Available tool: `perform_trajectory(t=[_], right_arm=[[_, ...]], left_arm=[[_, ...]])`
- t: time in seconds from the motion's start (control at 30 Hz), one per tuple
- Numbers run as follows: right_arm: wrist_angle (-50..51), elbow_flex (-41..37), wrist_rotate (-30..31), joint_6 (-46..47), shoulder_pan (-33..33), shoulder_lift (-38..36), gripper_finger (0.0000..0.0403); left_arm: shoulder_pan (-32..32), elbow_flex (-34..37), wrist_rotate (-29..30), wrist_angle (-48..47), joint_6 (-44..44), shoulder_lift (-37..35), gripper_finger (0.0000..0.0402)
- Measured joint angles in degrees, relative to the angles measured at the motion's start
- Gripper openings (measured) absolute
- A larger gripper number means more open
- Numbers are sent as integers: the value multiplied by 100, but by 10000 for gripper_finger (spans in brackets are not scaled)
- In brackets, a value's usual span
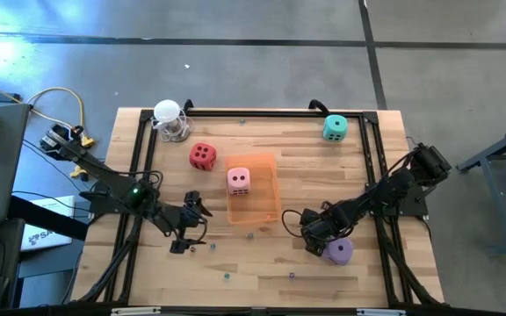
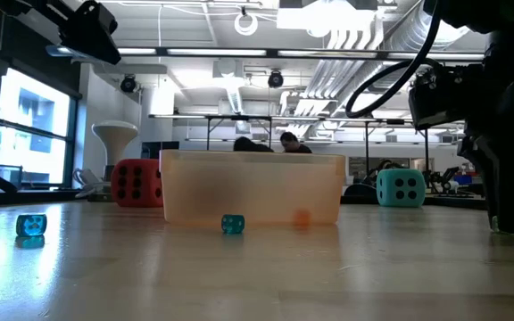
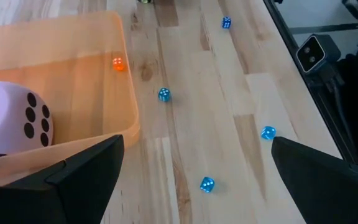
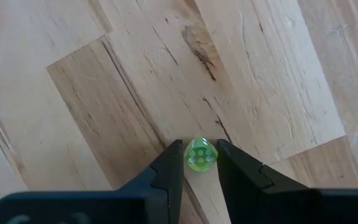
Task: Pick & Place Dice
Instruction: Put the small green die into the orange bin
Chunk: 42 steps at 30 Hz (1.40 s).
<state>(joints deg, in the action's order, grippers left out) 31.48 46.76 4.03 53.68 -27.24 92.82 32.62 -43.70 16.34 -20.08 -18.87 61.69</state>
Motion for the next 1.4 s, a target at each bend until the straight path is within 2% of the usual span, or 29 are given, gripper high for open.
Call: perform_trajectory(t=[0.47, 0.67, 0.83, 1.03, 1.17, 1.4], right_arm=[[-62, 22, -96, -622, 0, 0, 70], [-50, 411, 269, -1245, 0, -2, 69], [-75, 988, 758, -2140, 0, -4, 69], [-716, 1521, 1824, -3641, 38, -13, 68], [-1433, 1542, 1845, -4269, 225, -13, 68], [-1552, 1530, 1819, -4291, 608, 250, 68]], left_arm=[[0, 0, -2, -2, -55, 0, 399], [0, 0, -1, 0, -70, -2, 399], [0, 0, -1, 13, -70, -2, 399], [0, 0, -2, 101, -2, -2, 399], [0, 0, -1, 101, 134, -2, 399], [0, 0, -2, 102, 212, -2, 399]])
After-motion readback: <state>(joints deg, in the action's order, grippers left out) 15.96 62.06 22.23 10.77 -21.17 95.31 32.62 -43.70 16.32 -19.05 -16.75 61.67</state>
